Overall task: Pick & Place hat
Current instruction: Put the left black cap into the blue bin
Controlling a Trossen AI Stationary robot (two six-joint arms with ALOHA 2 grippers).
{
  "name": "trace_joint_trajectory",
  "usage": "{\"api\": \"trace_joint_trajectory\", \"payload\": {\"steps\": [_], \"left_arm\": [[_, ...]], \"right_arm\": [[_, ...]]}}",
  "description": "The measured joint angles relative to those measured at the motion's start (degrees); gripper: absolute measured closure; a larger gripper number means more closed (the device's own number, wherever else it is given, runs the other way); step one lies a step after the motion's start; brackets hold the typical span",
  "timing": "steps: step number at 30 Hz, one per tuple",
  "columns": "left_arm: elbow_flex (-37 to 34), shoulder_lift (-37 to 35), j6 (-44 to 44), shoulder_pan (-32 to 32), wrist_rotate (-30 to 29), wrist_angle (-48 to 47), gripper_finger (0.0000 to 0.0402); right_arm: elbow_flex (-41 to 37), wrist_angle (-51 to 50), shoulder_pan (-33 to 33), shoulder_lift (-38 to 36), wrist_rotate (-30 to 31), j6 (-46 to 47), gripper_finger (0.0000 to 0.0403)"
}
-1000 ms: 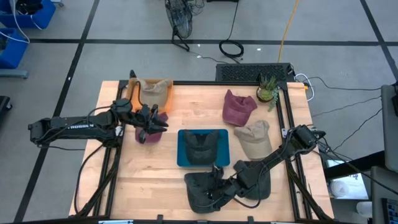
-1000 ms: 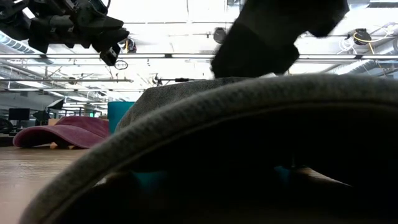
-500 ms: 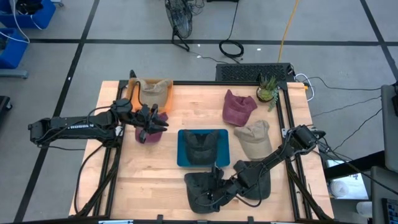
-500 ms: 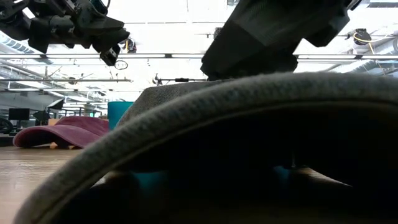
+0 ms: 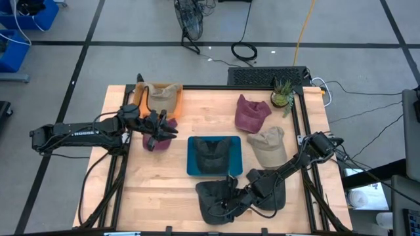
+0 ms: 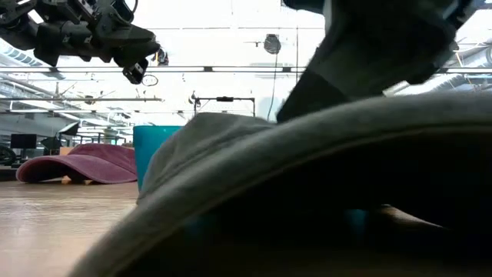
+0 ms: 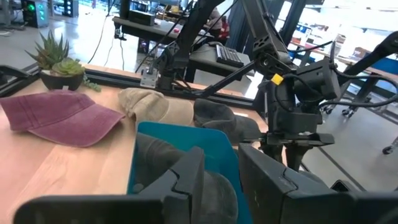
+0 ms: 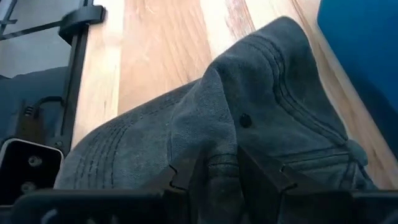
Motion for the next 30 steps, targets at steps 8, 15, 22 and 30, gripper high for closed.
{"api": "trace_joint_trajectory", "payload": {"steps": [8,15,22,30], "left_arm": [[0.0,0.0,0.0,0.0,-0.6,0.0,0.03],[0.0,0.0,0.0,0.0,-1.0,-0.1,0.03],[0.0,0.0,0.1,0.0,-1.0,0.2,0.03],[0.0,0.0,-0.1,0.0,-1.0,0.8,0.03]], "right_arm": [[0.0,7.9,0.3,-0.3,0.0,-4.2,0.0363],[0.0,13.0,1.3,-4.0,0.0,-12.2,0.0393],[0.0,9.3,0.0,-12.0,3.1,-25.0,0.0398],[0.0,0.3,-10.2,-17.9,-3.1,-30.8,0.04]]}}
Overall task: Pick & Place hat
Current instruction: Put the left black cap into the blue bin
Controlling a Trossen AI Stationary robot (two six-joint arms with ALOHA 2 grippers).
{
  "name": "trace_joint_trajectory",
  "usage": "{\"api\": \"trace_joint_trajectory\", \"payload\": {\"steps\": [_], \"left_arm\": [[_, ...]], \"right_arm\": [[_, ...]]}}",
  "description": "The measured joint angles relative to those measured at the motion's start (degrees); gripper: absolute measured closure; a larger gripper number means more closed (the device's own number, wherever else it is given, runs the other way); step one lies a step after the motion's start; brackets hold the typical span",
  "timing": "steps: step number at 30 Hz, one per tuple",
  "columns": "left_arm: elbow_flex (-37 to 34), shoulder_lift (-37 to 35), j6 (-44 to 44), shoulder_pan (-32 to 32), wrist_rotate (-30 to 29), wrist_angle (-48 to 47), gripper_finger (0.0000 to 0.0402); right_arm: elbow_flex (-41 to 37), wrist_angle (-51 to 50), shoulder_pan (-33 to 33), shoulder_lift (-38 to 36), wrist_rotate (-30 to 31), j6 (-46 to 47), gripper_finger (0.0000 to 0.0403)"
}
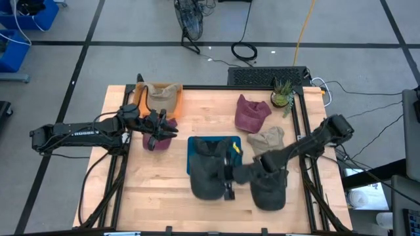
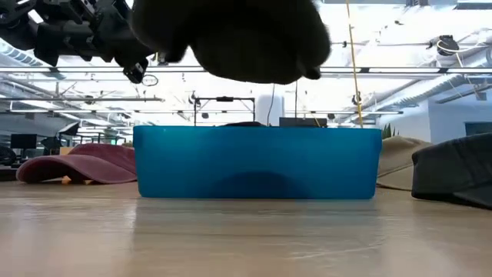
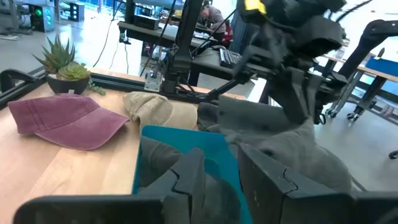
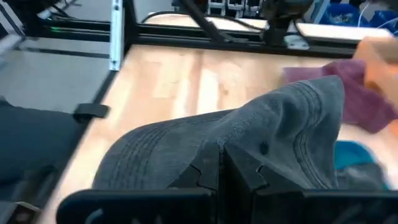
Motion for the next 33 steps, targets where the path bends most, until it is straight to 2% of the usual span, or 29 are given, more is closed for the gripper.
{"api": "trace_joint_trajectory", "payload": {"steps": [6,11,20,23,29,33], "left_arm": [[0.0,0.0,1.1,0.0,0.0,-0.2,0.03],[0.0,0.0,1.5,0.0,0.0,-0.3,0.03],[0.0,0.0,1.7,0.0,0.0,-0.4,0.03],[0.0,0.0,1.7,0.0,0.0,-0.6,0.03],[0.0,0.0,2.1,0.0,0.0,-0.8,0.03],[0.0,0.0,2.8,0.0,-0.1,-0.8,0.03]], "right_arm": [[0.0,-7.4,-6.9,-0.1,-4.3,-4.8,0.04],[0.0,-9.4,-10.0,0.6,-7.4,-7.7,0.0399],[-2.1,-8.5,-13.2,0.7,-7.5,-10.0,0.0399],[-5.9,-5.4,-13.9,0.8,-7.6,-9.6,0.0399],[-16.1,9.8,-13.9,0.8,-8.8,-9.0,0.0399],[-19.5,16.3,-13.9,0.8,-8.4,-10.4,0.0399]]}}
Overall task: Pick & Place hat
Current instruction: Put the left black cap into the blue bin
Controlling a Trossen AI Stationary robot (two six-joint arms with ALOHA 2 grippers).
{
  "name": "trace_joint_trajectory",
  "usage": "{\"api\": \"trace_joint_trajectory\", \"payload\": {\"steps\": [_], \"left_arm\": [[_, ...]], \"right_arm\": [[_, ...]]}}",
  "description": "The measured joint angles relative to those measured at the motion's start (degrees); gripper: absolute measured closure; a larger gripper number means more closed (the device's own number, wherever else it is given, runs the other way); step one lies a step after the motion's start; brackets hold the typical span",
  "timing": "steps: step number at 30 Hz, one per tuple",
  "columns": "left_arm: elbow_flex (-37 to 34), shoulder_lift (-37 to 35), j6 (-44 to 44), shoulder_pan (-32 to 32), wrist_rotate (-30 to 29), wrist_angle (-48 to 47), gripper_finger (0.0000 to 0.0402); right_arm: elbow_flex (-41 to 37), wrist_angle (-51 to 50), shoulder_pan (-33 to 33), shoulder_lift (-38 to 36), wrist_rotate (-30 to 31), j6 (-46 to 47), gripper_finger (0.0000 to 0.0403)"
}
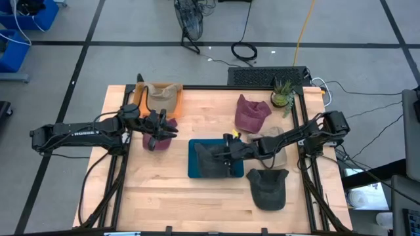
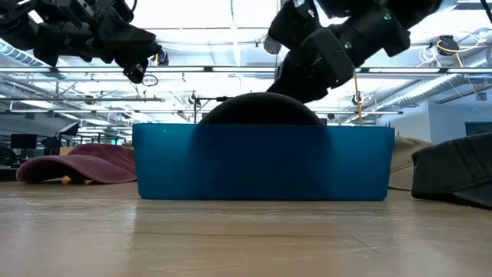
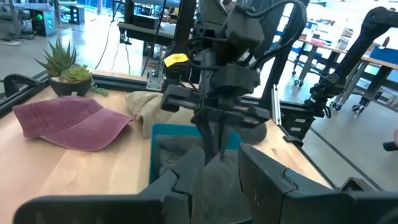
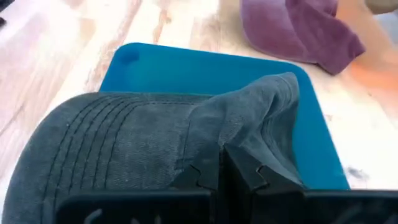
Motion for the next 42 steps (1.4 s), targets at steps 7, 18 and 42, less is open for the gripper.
{"api": "trace_joint_trajectory", "payload": {"steps": [7,18,42], "left_arm": [[0.0,0.0,0.3,0.0,-2.4,-0.2,0.03],[0.0,0.0,1.4,0.0,-3.0,-1.2,0.03],[0.0,0.0,-0.9,0.0,-4.5,-2.5,0.03]], "right_arm": [[-0.3,1.1,-0.4,0.0,4.3,-4.0,0.0399],[-0.4,4.1,-0.3,0.0,4.2,-5.6,0.0324],[-0.3,9.4,6.6,3.9,8.4,13.2,0.0282]]}}
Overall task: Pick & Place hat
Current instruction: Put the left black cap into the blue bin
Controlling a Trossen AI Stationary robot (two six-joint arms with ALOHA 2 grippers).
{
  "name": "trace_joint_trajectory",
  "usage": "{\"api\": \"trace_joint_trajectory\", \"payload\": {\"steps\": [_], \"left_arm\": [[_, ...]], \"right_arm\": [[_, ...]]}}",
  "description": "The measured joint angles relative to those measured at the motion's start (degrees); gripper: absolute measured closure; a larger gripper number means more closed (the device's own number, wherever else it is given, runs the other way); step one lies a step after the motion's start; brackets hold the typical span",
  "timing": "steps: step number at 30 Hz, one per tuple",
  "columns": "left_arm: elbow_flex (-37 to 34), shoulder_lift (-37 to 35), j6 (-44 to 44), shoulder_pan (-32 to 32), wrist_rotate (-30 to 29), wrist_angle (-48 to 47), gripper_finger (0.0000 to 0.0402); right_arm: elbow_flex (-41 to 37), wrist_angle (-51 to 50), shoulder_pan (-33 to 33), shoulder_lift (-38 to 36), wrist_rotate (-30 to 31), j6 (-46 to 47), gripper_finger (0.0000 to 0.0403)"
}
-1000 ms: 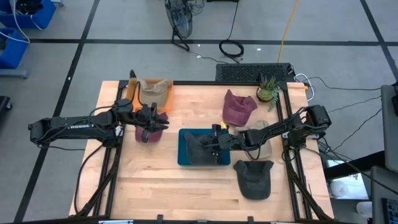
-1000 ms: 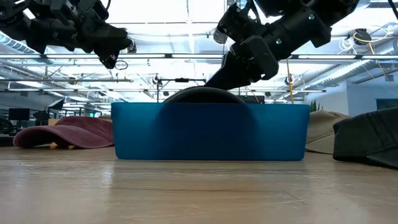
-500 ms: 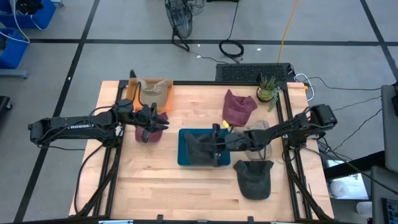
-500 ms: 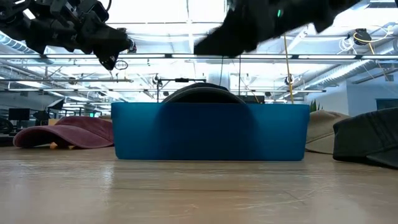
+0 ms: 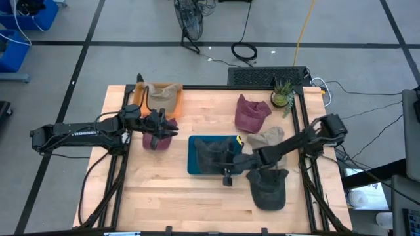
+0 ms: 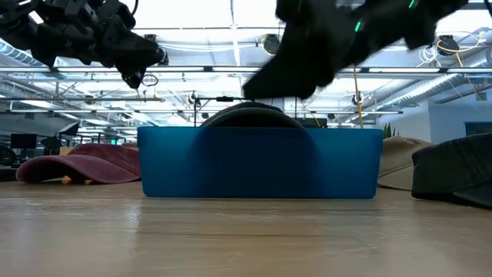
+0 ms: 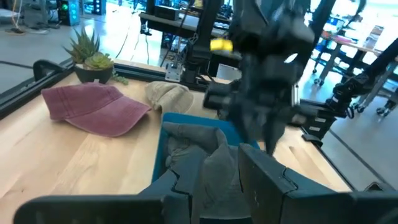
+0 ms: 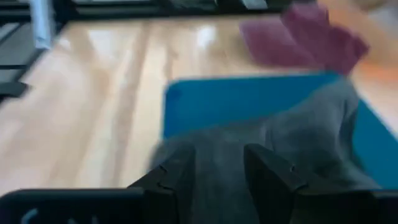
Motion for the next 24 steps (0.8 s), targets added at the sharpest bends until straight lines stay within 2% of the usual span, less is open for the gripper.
{"api": "trace_joint_trajectory", "payload": {"steps": [7,18,24], "left_arm": [[0.0,0.0,-0.1,-0.3,0.0,0.0,0.03],[0.0,0.0,0.9,-0.3,0.0,-0.3,0.03],[0.0,0.0,0.0,-0.3,0.0,-0.4,0.03]], "right_arm": [[0.2,0.6,-3.3,6.2,-7.6,3.6,0.0306],[0.0,2.0,-3.6,-0.2,-8.7,-2.3,0.0314],[0.0,1.7,-3.6,3.0,-8.7,-0.5,0.0314]]}}
